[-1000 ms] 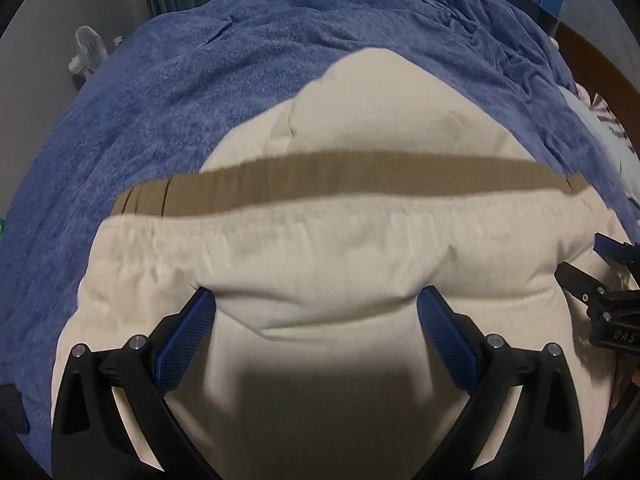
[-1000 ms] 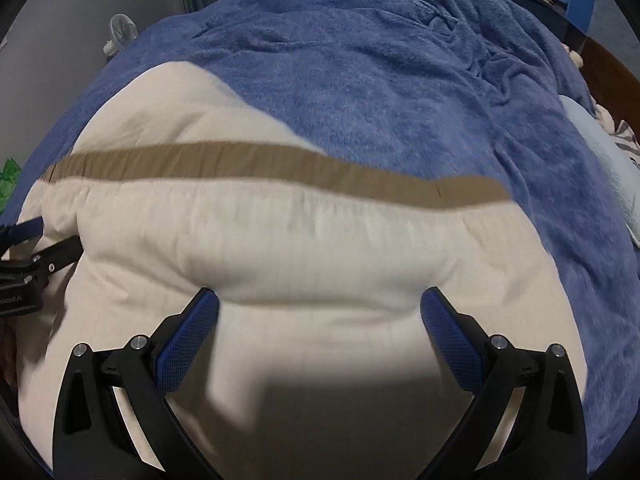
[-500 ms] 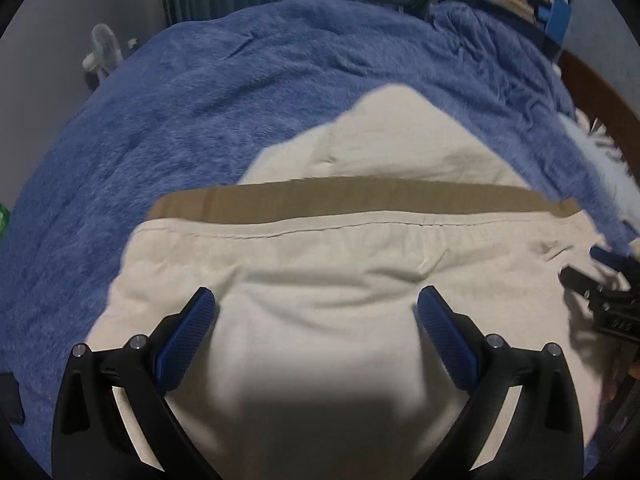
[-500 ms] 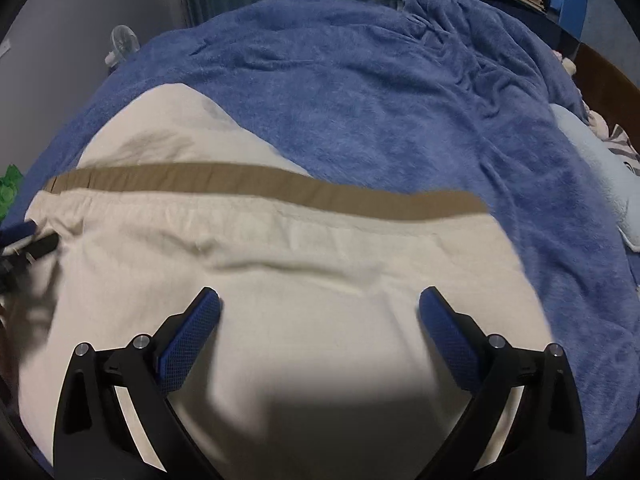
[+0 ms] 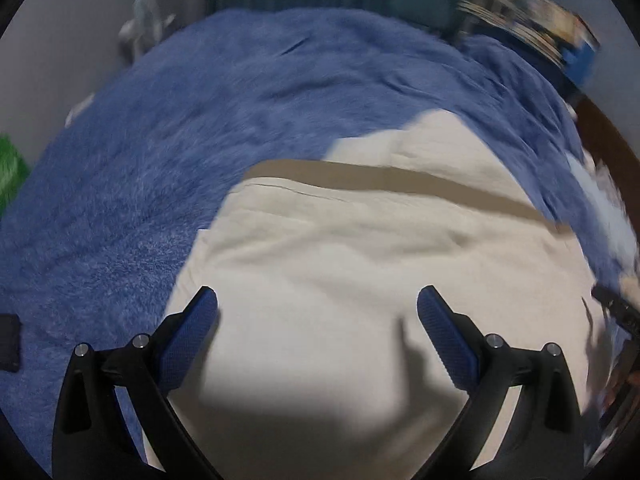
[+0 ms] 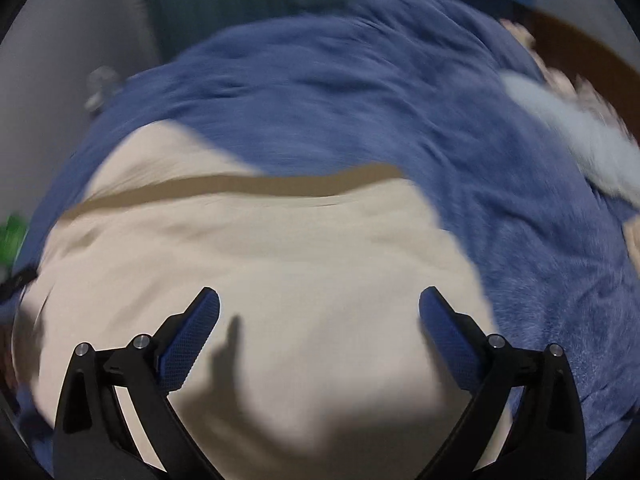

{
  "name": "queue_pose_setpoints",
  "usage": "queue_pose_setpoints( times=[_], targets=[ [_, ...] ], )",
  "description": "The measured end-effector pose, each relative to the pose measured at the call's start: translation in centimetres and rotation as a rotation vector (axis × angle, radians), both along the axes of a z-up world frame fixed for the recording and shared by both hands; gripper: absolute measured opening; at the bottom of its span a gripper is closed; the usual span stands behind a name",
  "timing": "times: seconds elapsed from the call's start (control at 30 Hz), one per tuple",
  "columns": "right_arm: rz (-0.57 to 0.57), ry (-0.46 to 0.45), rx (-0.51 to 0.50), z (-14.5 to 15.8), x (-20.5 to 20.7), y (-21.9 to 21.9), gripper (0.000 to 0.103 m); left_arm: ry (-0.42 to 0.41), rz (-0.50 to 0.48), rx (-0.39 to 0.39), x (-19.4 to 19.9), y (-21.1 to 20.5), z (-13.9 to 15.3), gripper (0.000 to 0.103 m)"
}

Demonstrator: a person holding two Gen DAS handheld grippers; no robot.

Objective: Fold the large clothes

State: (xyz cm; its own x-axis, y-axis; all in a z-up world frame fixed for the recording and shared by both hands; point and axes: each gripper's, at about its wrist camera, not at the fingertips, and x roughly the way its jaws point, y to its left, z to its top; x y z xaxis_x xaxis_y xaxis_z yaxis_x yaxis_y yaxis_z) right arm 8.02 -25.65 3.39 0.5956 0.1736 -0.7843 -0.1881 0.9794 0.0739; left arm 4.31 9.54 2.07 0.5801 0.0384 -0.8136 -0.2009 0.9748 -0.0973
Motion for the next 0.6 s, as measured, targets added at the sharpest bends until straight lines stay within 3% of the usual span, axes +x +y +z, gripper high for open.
queue_pose_setpoints(
  times=[0.1, 0.23, 0.3, 0.37, 0.53, 0.6],
  targets=[
    [0.102, -0.036, -0.011, 0.3, -3.8, 2.5, 0.096, -0.010, -0.041, 0.104, -2.6, -3.0, 0.2, 0.096],
    [0.196, -0.003, -0.004, -1.1, -7.3, 4.4, 0.096, 0.042, -0.086, 0.047, -5.3, -4.3, -2.1, 0.096],
    [0.200, 0.024, -0.005, -2.1, -7.9, 4.4, 0.096, 0.031, -0.091, 0.070, -6.3, -4.6, -2.6, 0.096],
    [0.165, 0.028, 0.000, -2.3, -8.2, 3.1, 0.096, 0.021, -0.083, 0.076, -7.3, -4.5, -2.8, 0.096],
    [-0.056, 0.064, 0.047, -2.8, -7.8, -3.3, 0.096, 0.013, -0.047, 0.054, -9.1, -3.0, -3.5, 0.096],
    [-0.142, 0.064, 0.014, -3.0, -7.7, -5.8, 0.096, 0.011, -0.050, 0.047, -9.8, -2.6, -3.8, 0.096]
  ],
)
